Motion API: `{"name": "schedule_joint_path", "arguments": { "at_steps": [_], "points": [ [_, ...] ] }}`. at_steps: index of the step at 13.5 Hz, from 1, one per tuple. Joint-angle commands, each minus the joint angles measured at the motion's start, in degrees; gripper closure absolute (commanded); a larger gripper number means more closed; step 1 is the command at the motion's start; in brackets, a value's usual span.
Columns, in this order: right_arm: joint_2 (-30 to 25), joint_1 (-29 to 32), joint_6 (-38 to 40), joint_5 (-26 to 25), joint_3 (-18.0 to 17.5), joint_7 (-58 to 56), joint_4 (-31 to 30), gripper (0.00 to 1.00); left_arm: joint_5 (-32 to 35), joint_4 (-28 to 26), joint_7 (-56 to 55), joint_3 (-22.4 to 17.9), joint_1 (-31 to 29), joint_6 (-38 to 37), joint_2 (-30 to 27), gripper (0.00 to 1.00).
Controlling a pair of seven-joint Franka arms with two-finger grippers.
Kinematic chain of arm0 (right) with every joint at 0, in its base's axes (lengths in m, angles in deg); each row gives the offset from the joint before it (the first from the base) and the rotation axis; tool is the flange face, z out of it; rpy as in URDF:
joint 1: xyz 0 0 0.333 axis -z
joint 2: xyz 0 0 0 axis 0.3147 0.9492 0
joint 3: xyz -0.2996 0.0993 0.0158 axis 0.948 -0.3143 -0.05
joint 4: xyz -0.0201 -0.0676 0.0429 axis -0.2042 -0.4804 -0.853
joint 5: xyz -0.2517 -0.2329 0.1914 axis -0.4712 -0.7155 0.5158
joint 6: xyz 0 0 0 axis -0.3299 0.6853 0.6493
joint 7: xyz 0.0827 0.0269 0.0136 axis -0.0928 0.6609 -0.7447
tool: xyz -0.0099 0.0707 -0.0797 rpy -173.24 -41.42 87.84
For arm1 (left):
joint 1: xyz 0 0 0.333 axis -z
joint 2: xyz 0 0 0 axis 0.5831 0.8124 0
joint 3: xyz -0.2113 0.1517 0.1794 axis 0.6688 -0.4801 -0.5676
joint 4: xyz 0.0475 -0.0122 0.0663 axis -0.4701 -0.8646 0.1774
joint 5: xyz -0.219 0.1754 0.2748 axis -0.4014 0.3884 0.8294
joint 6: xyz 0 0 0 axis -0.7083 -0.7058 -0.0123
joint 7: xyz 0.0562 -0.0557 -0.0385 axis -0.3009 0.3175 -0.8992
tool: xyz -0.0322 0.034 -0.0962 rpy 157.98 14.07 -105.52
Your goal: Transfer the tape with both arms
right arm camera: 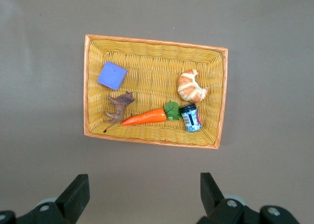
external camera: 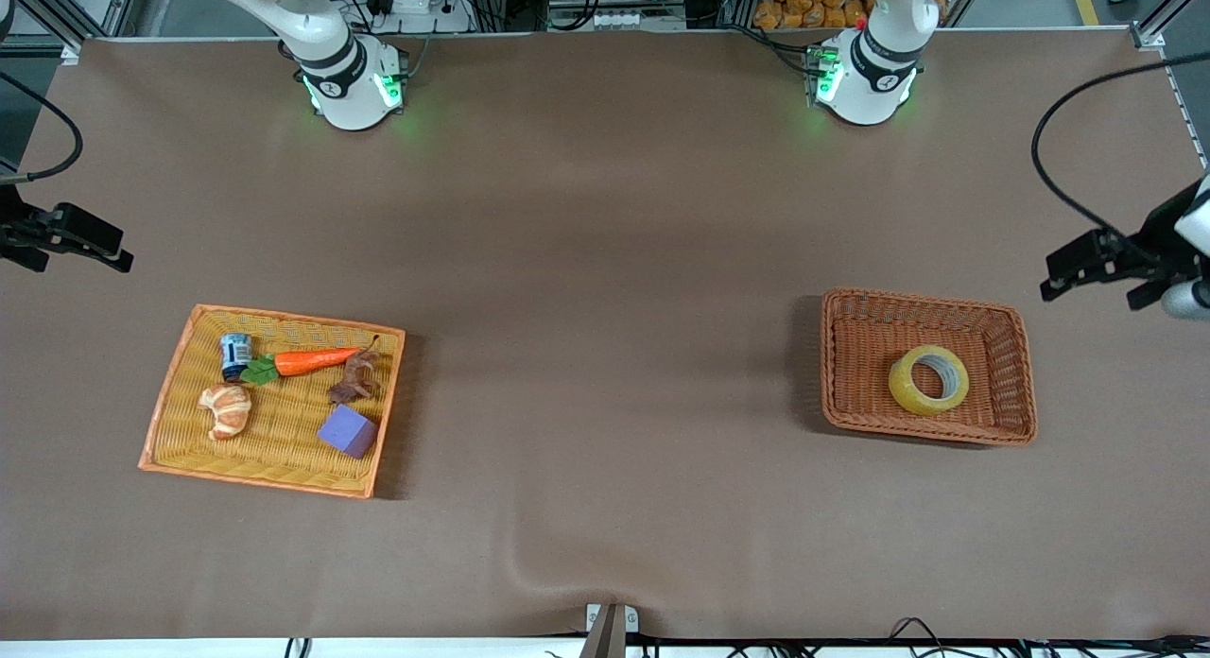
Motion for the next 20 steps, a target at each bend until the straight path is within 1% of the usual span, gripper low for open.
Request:
{"name": "schedule_joint_path", "arguments": {
  "at_steps": [1, 3, 4, 5, 6, 7, 8, 9, 10, 11, 15, 19, 20],
  "points": [
    [0.18, 1.49, -0.01, 1.21, -0.97, 0.49, 0.56, 0.0, 0.77, -0.43, -0.84, 0.29, -0.17, -1.72, -1.55, 0.0],
    [0.1, 1.49, -0.01, 1.21, -0.97, 0.49, 0.56, 0.0, 0.6, -0.34, -1.01, 0.29, -0.17, -2.34, -1.64, 0.0],
    [0.09, 1.58, -0.01, 1.21, -0.88, 0.58, 0.56, 0.0, 0.51, -0.6, -1.01, -0.05, 0.09, -3.3, -2.77, 0.0],
    [0.09, 1.58, -0.01, 1.21, -0.88, 0.58, 0.56, 0.0, 0.51, -2.35, -0.49, -1.71, 1.31, -4.26, -4.7, 0.0],
    [0.18, 1.49, -0.01, 1.21, -0.97, 0.58, 0.56, 0.0, 0.51, -5.15, -0.49, -5.47, 5.15, -4.53, -6.72, 0.0],
    [0.18, 1.58, -0.09, 1.21, -0.97, 0.49, 0.56, 0.0, 0.07, -8.22, -1.01, -7.68, 6.93, -4.28, -8.91, 0.0],
    [0.1, 1.49, -0.01, 1.21, -0.88, 0.58, 0.56, 0.0, 0.07, -9.04, -1.01, -8.14, 7.56, -4.1, -9.8, 0.0],
    [0.18, 1.58, -0.09, 1.21, -0.88, 0.58, 0.56, 0.0, 0.07, -9.04, -0.93, -10.32, 9.13, -4.1, -9.9, 0.0],
    [0.18, 1.58, -0.09, 1.21, -0.97, 0.58, 0.56, 0.0, 0.07, -9.3, -0.93, -13.3, 12.19, -4.18, -10.08, 0.0],
    [0.18, 1.49, -0.09, 1.21, -0.88, 0.58, 0.56, 0.0, 0.07, -9.05, -0.93, -14.98, 13.53, -4.19, -10.08, 0.0],
    [0.18, 1.49, -0.09, 1.21, -0.97, 0.58, 0.56, 0.0, 1.56, -10.1, -1.54, -14.65, 15.04, -4.45, -11.39, 0.0],
    [0.18, 1.49, -0.27, 1.12, -0.97, 0.58, 0.56, 0.0, 2.26, -9.22, -1.63, -14.65, 14.68, -4.45, -10.25, 0.0],
    [0.01, 1.49, -0.18, 1.04, -0.88, 0.67, 0.56, 0.0, 2.35, -8.18, -1.54, -14.65, 14.68, -4.45, -9.82, 0.0]
  ]
}}
